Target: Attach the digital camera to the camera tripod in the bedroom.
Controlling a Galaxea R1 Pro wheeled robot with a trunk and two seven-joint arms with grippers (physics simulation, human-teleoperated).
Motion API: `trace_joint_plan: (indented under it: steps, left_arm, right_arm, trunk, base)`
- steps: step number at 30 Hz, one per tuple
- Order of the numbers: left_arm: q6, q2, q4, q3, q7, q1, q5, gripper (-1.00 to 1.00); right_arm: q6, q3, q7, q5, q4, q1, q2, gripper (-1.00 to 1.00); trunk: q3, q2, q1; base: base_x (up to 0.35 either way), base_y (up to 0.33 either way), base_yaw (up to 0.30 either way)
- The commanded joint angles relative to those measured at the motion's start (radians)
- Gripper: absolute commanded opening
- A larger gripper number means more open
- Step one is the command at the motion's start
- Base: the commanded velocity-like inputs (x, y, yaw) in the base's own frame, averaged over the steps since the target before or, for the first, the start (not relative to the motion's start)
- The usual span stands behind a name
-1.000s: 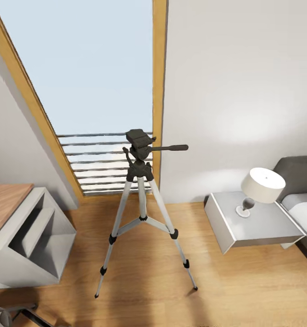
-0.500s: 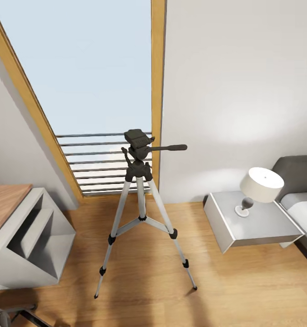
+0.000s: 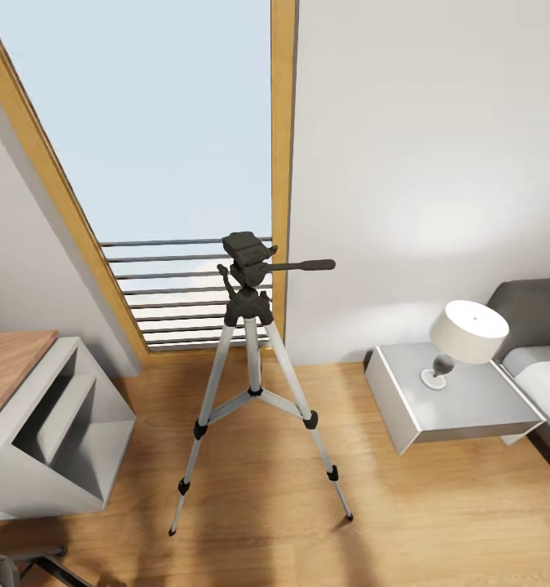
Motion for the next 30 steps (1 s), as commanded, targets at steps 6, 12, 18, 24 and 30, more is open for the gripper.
trace_joint_plan:
  steps: [6,12,18,24,30]
  left_arm:
    - [-0.002,0.000,0.000,-0.008,-0.001,-0.001,0.007,-1.00]
    - [-0.004,-0.001,0.000,-0.009,-0.001,-0.001,0.006,-1.00]
    - [-0.004,-0.002,0.000,-0.010,-0.001,0.000,0.006,-1.00]
    - [-0.004,-0.002,0.000,-0.010,-0.001,0.000,0.005,-1.00]
    - [-0.004,-0.002,0.000,-0.010,0.000,-0.001,0.005,-1.00]
  right_arm:
    - [0.001,-0.008,0.001,0.007,0.003,-0.001,0.001,1.00]
    - [0.004,-0.008,0.013,0.016,-0.011,-0.001,-0.011,1.00]
    - [0.265,-0.009,0.150,0.148,-0.565,-0.001,0.059,1.00]
    - [0.532,-0.008,0.414,0.163,-1.064,-0.001,0.105,1.00]
    - [0.806,0.115,0.643,0.163,-1.443,-0.007,0.113,1.00]
  trunk:
    - [-0.001,-0.001,0.000]
    - [-0.001,-0.001,0.000]
    - [-0.001,-0.001,0.000]
    - [-0.001,-0.001,0.000]
    - [-0.001,-0.001,0.000]
  base:
    - [0.000,0.000,0.000]
    - [0.000,0.000,0.000]
    - [0.000,0.000,0.000]
    - [0.000,0.000,0.000]
    - [0.000,0.000,0.000]
